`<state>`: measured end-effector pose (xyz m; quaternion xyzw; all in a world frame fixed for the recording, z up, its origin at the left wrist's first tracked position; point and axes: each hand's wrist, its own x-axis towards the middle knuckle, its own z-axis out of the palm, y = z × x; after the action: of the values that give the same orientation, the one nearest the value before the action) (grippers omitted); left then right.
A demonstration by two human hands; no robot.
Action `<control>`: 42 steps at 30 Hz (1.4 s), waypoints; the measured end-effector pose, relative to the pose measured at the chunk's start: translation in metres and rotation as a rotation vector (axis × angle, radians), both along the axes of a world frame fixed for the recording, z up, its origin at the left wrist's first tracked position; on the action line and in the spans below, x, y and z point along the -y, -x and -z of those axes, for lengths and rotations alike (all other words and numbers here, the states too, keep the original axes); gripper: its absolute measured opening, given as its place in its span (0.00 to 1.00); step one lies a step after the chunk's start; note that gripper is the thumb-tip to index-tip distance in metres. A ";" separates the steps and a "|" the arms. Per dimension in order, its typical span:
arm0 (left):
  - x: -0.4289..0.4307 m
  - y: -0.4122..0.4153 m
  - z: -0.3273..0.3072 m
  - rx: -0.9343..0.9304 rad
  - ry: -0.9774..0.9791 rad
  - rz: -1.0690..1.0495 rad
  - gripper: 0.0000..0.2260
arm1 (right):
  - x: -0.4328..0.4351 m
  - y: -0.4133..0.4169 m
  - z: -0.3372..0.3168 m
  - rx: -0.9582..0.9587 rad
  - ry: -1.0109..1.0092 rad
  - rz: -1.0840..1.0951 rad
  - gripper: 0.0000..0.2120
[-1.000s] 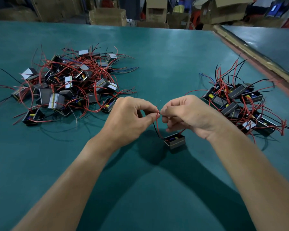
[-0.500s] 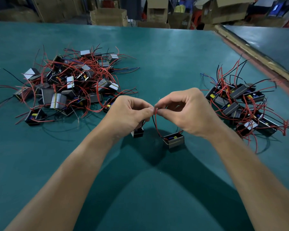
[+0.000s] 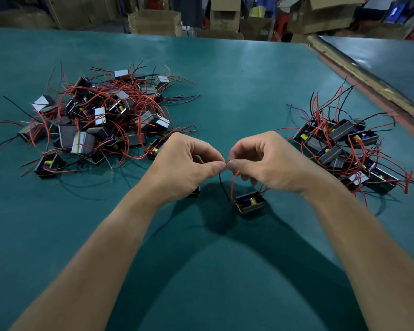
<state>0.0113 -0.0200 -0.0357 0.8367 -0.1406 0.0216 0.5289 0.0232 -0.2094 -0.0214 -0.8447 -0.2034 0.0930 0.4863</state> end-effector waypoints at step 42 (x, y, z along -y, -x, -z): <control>0.004 0.000 0.004 0.292 -0.127 -0.088 0.04 | -0.013 0.000 0.003 -0.132 -0.094 0.209 0.11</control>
<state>0.0109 -0.0239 -0.0401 0.8618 -0.1804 0.1573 0.4472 0.0234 -0.1964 -0.0245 -0.8295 -0.0860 0.0875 0.5449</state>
